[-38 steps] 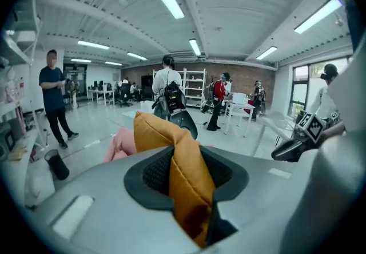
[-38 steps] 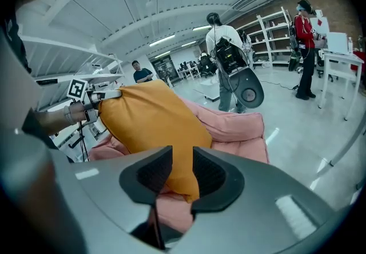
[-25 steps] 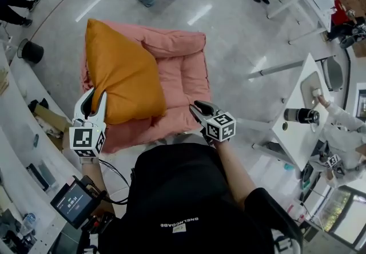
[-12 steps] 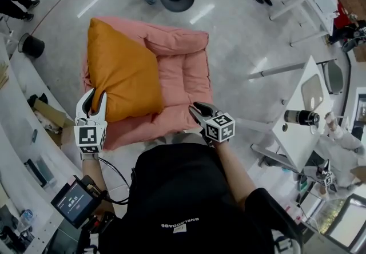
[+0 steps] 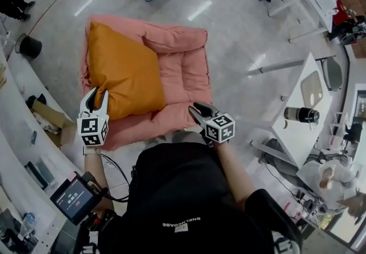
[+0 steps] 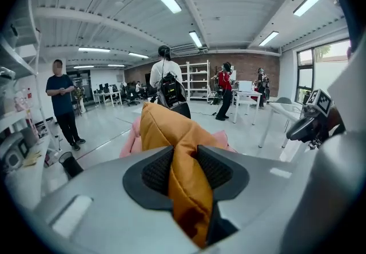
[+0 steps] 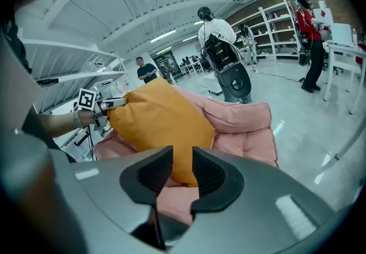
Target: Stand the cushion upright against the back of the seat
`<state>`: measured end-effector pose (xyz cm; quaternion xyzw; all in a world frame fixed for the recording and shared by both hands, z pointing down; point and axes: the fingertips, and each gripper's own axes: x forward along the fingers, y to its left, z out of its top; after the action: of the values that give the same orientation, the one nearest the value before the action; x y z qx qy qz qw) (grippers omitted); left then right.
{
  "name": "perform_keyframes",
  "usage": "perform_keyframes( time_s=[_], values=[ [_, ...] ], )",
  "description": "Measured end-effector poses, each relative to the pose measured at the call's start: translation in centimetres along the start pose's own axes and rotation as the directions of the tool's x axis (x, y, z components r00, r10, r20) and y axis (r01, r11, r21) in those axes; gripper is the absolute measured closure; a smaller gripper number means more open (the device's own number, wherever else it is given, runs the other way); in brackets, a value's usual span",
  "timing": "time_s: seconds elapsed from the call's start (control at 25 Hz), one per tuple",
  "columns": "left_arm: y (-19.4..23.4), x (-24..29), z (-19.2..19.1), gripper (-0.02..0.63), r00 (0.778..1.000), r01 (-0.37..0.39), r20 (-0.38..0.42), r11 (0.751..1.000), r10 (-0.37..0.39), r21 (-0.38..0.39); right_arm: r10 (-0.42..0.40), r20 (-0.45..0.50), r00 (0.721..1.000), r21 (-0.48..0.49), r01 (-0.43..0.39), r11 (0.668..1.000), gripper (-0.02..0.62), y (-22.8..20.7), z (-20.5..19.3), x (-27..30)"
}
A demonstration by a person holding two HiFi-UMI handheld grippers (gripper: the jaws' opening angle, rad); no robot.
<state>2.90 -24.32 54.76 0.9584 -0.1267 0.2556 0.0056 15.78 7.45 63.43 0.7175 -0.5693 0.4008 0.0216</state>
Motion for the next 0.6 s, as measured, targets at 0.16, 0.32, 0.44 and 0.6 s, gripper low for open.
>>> perform_keyframes(
  time_s=[0.16,0.32,0.44,0.6],
  values=[
    [-0.2,1.7,-1.0,0.459,0.999,0.008,-0.033,1.000,-0.008,-0.002,-0.020,0.003,1.000,0.012,0.020,1.000,0.485,-0.3,-0.2,-0.5],
    [0.0,3.0,-1.9,0.462,0.998,0.016,-0.059,1.000,-0.017,-0.012,-0.045,0.012,0.999,0.026,0.045,0.999,0.485,-0.4,-0.4,-1.0],
    [0.1,3.6,-2.0,0.463,0.997,0.023,-0.074,1.000,-0.025,-0.015,-0.059,0.019,0.998,0.035,0.059,0.998,0.485,-0.5,-0.4,-1.3],
    [0.6,4.6,-2.8,0.463,0.996,0.021,-0.086,0.999,-0.023,-0.028,-0.078,0.018,0.997,0.046,0.077,0.996,0.485,-0.5,-0.7,-1.4]
  ],
)
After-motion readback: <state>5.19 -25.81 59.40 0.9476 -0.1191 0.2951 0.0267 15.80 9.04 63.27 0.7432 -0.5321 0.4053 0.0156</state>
